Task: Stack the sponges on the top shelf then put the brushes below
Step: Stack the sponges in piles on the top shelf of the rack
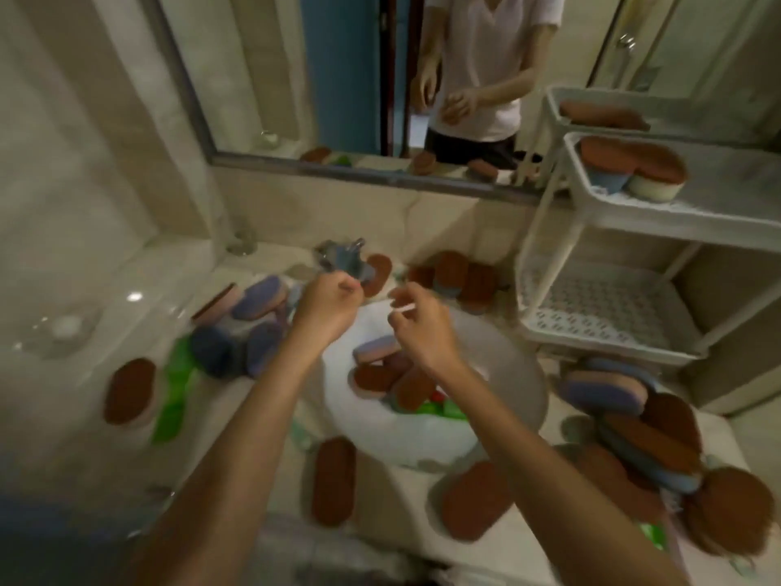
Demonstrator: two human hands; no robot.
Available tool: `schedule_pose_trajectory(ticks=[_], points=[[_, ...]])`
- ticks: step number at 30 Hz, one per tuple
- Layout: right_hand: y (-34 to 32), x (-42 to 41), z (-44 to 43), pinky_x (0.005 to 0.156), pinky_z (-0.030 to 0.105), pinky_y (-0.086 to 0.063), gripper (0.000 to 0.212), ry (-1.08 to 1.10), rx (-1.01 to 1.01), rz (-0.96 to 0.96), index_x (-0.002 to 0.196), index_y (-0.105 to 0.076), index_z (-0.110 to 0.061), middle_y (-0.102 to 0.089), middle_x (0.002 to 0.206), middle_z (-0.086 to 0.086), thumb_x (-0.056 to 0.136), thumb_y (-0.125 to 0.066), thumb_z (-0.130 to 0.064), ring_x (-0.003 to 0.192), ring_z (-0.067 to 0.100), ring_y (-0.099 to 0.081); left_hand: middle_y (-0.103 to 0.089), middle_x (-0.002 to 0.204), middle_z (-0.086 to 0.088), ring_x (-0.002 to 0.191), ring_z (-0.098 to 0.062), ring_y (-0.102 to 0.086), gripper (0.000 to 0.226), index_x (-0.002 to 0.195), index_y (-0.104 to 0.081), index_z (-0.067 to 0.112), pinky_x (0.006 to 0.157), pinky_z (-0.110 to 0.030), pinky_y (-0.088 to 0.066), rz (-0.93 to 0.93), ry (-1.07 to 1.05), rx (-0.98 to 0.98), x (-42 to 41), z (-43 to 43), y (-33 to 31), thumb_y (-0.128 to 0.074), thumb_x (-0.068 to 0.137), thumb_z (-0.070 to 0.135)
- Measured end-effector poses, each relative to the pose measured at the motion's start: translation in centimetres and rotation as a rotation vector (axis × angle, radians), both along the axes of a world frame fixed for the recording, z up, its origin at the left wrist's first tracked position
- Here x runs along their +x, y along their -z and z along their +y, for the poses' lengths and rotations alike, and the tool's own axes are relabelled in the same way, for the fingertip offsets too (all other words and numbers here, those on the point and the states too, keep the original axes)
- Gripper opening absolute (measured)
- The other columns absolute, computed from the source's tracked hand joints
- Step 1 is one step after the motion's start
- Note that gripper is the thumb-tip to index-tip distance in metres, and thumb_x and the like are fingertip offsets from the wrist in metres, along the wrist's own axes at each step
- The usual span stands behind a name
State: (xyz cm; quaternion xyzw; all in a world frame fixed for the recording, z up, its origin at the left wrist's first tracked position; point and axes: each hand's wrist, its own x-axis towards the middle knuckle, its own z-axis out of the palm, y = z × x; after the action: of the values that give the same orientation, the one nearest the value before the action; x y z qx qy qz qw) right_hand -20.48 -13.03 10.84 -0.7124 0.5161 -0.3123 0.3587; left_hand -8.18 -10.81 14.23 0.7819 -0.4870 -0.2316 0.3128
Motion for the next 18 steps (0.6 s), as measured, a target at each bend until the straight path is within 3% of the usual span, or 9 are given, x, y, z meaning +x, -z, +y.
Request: schedule_pose_trajectory(ticks=[2,5,9,11,14,18], points=[[3.7,2.4,2.5,0.089,0.038,-0.048,0.027,-0.097,0.177,0.112,0.110,-0.059,-0.006,-0.066,0.109,0.015,0.084,-0.056,-0.011,0.101,0.030,-0.062,-0.063,0.107,-0.026,0.104,-0.036,-0.057,0.029,0.099,-0.063,-0.008,0.076,-0.034,-0.039,-0.007,-0.050,0.156,2.8,3.3,3.5,-0.042,0.093,0.011],[8.6,4.4,6.1,0.092,0.032,-0.042,0.043,-0.161,0.282,0.318,0.124,-0.049,-0.006,-0.060,0.122,0.014,0.087,-0.058,-0.027,0.116,0.030,-0.055,-0.059,0.111,-0.033,0.104,-0.041,-0.056,0.029,0.087,-0.060,-0.007,0.081,-0.039,-0.041,-0.026,-0.095,0.356,5.7,7.8,8.7,-0.038,0.094,0.011],[12.6,5.9,10.2,0.096,0.041,-0.042,0.062,-0.105,0.389,0.497,0.135,-0.032,-0.006,-0.046,0.132,0.016,0.090,-0.051,-0.043,0.120,0.035,-0.049,-0.066,0.109,-0.023,0.104,-0.034,-0.060,0.023,0.090,-0.066,0.000,0.081,-0.034,-0.044,0.044,-0.097,0.457,6.8,12.2,14.0,-0.047,0.091,0.013],[13.8,6.0,11.1,0.095,0.042,-0.043,0.066,-0.093,0.445,0.588,0.137,-0.026,-0.005,-0.042,0.132,0.017,0.090,-0.053,-0.042,0.120,0.037,-0.048,-0.067,0.110,-0.020,0.104,-0.033,-0.061,0.019,0.093,-0.066,0.004,0.084,-0.032,-0.046,0.109,-0.082,0.498,6.5,13.2,15.6,-0.050,0.089,0.012],[14.7,5.8,11.2,0.093,0.041,-0.044,0.059,-0.063,0.525,0.563,0.133,-0.031,-0.002,-0.045,0.129,0.019,0.090,-0.055,-0.035,0.117,0.037,-0.051,-0.067,0.110,-0.021,0.104,-0.034,-0.062,0.017,0.097,-0.064,0.005,0.087,-0.035,-0.049,0.211,-0.068,0.538,5.9,13.6,16.9,-0.053,0.087,0.014],[14.6,5.6,10.8,0.088,0.035,-0.044,0.044,-0.049,0.582,0.508,0.120,-0.044,-0.001,-0.053,0.122,0.019,0.089,-0.055,-0.030,0.112,0.034,-0.053,-0.068,0.109,-0.022,0.104,-0.034,-0.064,0.028,0.107,-0.063,0.000,0.079,-0.034,-0.049,0.439,-0.054,0.557,4.4,13.4,17.4,-0.060,0.079,0.006]])
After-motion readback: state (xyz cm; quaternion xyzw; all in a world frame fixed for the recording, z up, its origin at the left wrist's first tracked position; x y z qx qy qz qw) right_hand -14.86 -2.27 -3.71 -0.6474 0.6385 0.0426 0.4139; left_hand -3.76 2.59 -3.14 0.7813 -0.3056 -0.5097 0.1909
